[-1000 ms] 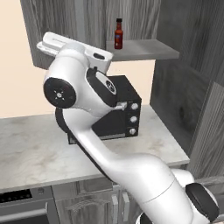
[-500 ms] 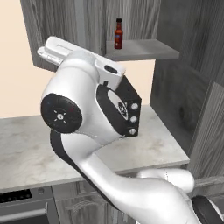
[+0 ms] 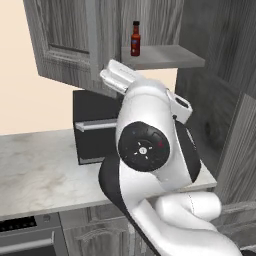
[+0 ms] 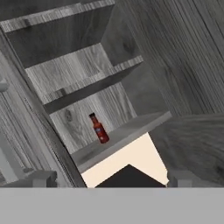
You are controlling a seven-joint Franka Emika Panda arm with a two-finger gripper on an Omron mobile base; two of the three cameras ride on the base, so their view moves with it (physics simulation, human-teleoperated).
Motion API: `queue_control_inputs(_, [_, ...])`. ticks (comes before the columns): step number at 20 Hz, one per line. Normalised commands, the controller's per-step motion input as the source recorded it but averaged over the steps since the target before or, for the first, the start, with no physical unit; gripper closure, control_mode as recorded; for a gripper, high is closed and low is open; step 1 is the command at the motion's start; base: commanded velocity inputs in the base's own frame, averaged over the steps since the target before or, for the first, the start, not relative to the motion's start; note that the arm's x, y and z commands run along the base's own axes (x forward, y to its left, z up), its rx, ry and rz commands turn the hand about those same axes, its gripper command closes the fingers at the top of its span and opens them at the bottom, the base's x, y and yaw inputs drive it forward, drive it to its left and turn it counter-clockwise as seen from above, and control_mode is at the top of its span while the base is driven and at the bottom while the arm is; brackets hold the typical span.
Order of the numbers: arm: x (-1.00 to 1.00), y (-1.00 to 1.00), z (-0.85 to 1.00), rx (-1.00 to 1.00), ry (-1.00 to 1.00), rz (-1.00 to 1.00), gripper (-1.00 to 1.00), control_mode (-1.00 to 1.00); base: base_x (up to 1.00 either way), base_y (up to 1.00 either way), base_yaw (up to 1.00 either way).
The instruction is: Move the mayonnaise and condiment bottle from the cabinet to the dining counter.
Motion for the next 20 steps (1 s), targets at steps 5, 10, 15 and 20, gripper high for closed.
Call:
queue_control_inputs(5, [0.0, -1.0, -0.26, 0.15, 0.02, 0.06, -1.0, -1.0, 0.0, 0.0, 0.0])
queue_control_inputs(10, [0.02, -0.65, -0.3, 0.24, 0.0, 0.13, -1.0, -1.0, 0.0, 0.0, 0.0])
queue_control_inputs(15, [0.2, -0.19, -0.09, 0.33, -0.02, 0.13, -1.0, -1.0, 0.0, 0.0, 0.0])
queue_control_inputs(20, [0.39, -0.17, 0.01, 0.27, 0.0, 0.15, -1.0, -1.0, 0.0, 0.0, 0.0])
